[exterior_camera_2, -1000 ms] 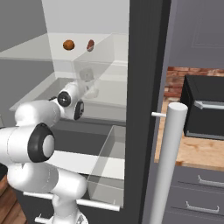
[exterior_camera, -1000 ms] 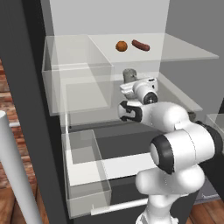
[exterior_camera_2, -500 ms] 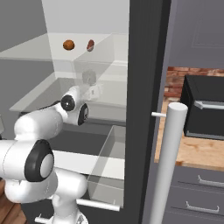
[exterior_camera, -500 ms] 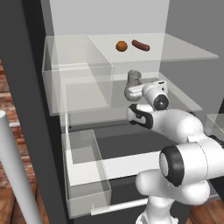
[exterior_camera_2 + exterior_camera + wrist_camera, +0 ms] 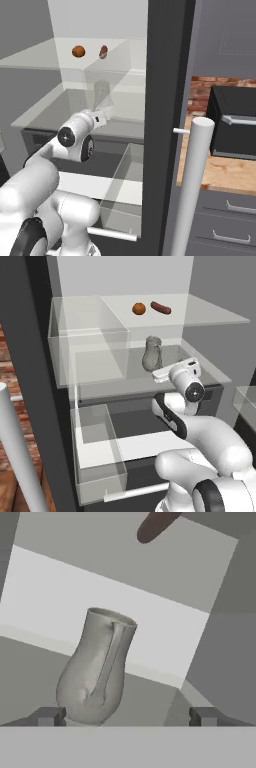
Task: Move the tangerine and sausage from the second highest shelf to the top shelf to make space. Then, place the pitcher from the counter on the cleared second highest shelf.
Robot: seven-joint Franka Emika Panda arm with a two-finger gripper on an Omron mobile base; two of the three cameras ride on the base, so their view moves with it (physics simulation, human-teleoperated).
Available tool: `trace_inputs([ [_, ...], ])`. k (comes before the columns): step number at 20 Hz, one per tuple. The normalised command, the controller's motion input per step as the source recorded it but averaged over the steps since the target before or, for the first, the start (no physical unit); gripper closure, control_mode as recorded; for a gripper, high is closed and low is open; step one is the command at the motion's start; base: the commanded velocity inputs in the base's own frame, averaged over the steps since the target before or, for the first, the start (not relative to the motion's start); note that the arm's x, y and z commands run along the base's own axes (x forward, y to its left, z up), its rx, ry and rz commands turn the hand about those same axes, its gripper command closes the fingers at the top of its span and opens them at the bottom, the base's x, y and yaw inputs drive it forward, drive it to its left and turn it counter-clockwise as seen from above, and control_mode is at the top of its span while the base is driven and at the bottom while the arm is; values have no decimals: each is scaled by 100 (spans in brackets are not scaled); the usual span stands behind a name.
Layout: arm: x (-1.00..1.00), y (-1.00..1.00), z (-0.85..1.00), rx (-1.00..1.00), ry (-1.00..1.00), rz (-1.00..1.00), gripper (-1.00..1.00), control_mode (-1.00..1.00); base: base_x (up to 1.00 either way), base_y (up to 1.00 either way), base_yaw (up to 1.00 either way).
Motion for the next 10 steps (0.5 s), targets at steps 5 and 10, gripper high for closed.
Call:
trace_inputs([
  [5, -45, 30, 97, -5, 26, 0, -100, -100, 0, 0, 0],
  [10, -56, 23, 85, -3, 48, 0, -100, -100, 0, 0, 0],
])
